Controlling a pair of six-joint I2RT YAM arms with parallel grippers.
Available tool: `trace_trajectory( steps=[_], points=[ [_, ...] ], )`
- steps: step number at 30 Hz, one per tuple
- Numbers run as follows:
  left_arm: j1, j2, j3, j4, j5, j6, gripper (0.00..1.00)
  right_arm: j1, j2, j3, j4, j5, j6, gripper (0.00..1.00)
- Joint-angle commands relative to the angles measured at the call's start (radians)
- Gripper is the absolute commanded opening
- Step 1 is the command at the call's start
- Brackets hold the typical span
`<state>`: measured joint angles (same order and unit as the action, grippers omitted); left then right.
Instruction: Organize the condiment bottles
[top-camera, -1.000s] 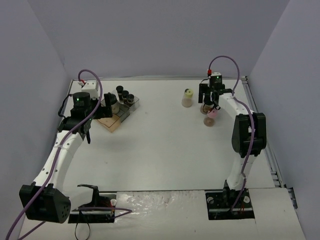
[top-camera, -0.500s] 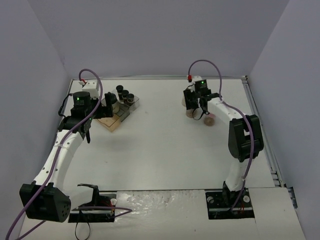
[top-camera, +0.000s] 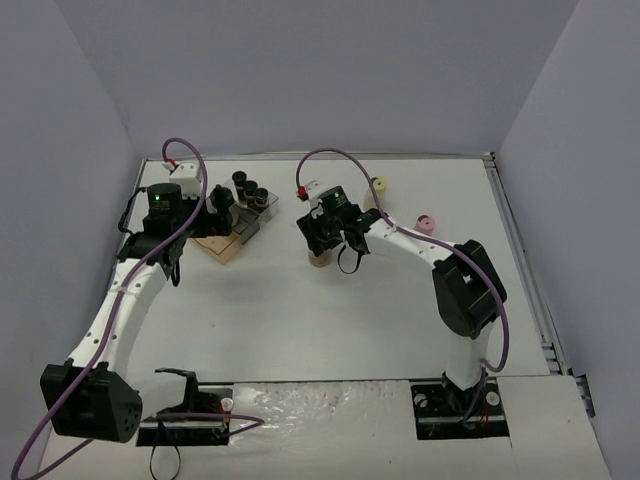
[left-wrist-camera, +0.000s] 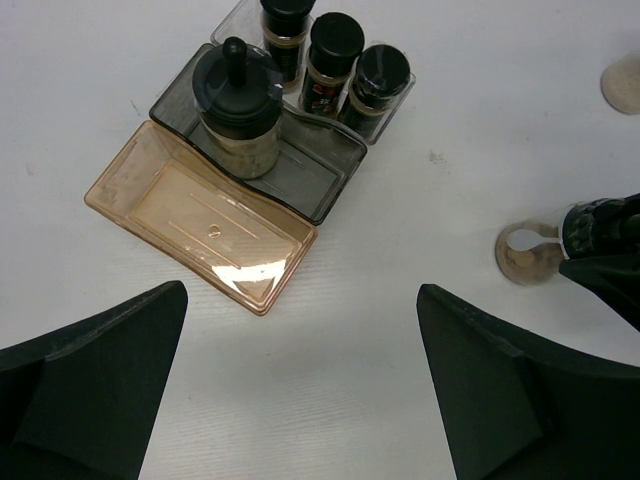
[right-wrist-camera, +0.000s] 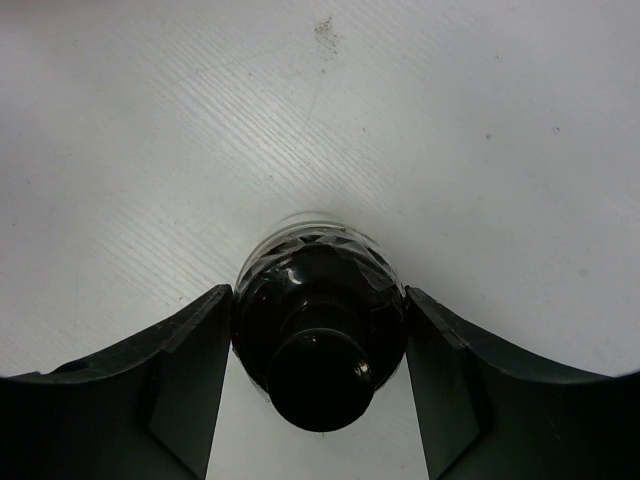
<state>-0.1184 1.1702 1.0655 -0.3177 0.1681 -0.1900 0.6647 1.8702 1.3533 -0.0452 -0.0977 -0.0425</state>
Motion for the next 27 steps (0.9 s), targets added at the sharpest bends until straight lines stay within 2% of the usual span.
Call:
trace_trajectory(
  steps=[1, 3, 6, 10, 15, 19, 23, 27],
  points=[
    [-0.012, -0.005, 0.014, 0.097, 0.076, -0.02, 0.97, 0.007, -0.053, -0.005, 0.034, -0.018, -0.02, 0.61],
    [-0.022, -0.004, 0.011, 0.102, 0.083, -0.02, 0.97, 0.007, -0.09, -0.019, 0.036, -0.034, -0.02, 0.76],
    [-0.071, -0.004, 0.009, 0.096, 0.078, -0.003, 0.97, 0.007, -0.196, -0.065, 0.036, -0.024, -0.017, 0.89],
    [-0.197, 0.021, 0.025, 0.08, 0.041, 0.013, 0.97, -0.006, -0.388, -0.167, 0.027, 0.043, -0.007, 0.99],
    [-0.338, 0.077, 0.046, 0.122, 0.013, -0.004, 0.97, -0.061, -0.69, -0.335, -0.005, 0.202, 0.059, 1.0],
    [-0.478, 0.156, 0.055, 0.214, -0.048, 0.034, 0.97, -0.177, -0.913, -0.418, -0.05, 0.295, 0.164, 1.0],
    [-0.528, 0.283, 0.092, 0.294, -0.06, 0.068, 0.97, -0.222, -1.036, -0.501, -0.066, 0.323, 0.2, 1.0],
    [-0.535, 0.388, 0.14, 0.378, -0.029, 0.075, 0.97, -0.224, -1.068, -0.528, -0.082, 0.337, 0.23, 1.0]
  ],
)
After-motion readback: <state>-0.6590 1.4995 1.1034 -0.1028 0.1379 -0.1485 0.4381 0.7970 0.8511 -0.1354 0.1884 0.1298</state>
